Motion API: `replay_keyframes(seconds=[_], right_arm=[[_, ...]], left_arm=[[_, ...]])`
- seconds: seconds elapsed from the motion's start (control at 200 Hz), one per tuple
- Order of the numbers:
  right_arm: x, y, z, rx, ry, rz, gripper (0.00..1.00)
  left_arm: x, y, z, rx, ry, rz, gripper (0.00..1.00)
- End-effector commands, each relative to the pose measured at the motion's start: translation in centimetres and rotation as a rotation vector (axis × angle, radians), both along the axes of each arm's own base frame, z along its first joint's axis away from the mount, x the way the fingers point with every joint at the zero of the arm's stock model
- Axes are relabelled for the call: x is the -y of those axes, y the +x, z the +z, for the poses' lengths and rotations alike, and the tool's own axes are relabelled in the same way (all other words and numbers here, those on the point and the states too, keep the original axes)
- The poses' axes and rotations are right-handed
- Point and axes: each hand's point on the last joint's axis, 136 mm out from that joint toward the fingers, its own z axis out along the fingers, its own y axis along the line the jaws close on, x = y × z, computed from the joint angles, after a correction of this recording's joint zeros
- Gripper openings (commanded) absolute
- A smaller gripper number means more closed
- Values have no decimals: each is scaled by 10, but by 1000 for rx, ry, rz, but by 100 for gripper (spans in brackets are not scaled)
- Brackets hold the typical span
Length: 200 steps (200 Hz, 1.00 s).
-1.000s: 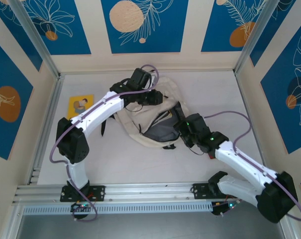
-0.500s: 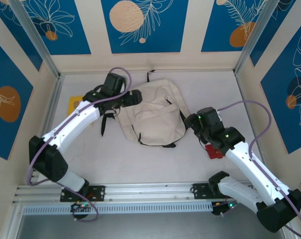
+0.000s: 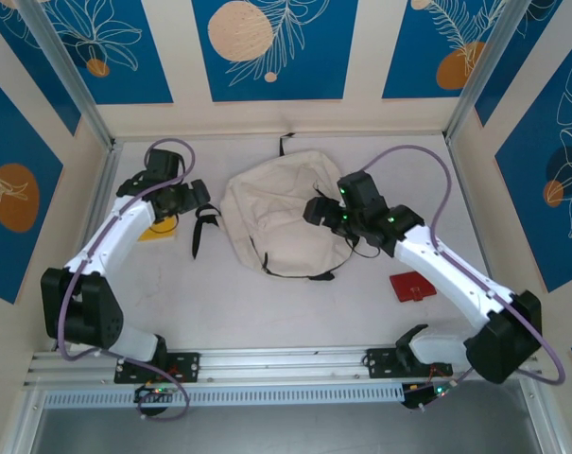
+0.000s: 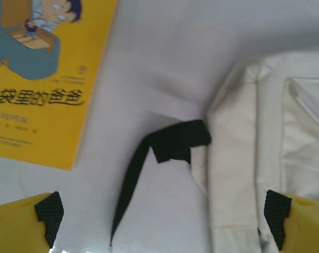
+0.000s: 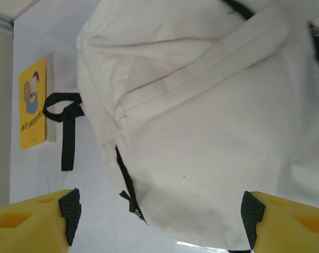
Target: Pack the student bag
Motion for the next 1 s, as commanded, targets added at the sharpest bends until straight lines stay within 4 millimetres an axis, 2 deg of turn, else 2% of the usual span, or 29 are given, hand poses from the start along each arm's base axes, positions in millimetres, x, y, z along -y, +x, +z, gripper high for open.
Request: replay_keyframes(seconds=[0.0,0.155,0.275,0.45,0.685,0.835,0.995], right_arm=[[-33,8,16,39,66,108,82],[-55,12,11,13,102,145,82],[-66,11,2,-16,121,176,85],[-69,13,-6,-17,112,189,95],[-71,17,-16,-41,105,183,97],[-75,19,-20,-61,114,182,96],[-75,20,-22,-73,107,178,96]], left_arm=[[-25,11,-18,-72,21,20,99],[-32,30,-45,-115,-54,51,100],[-46,34,-65,-157,-50,103,100],[-65,40,-91,-194,-83,164,100],[-76,51,-110,-223,-106,177,100],[-75,45,-126,-275,-122,184,100],[-61,28,-137,-327,-204,197,100]])
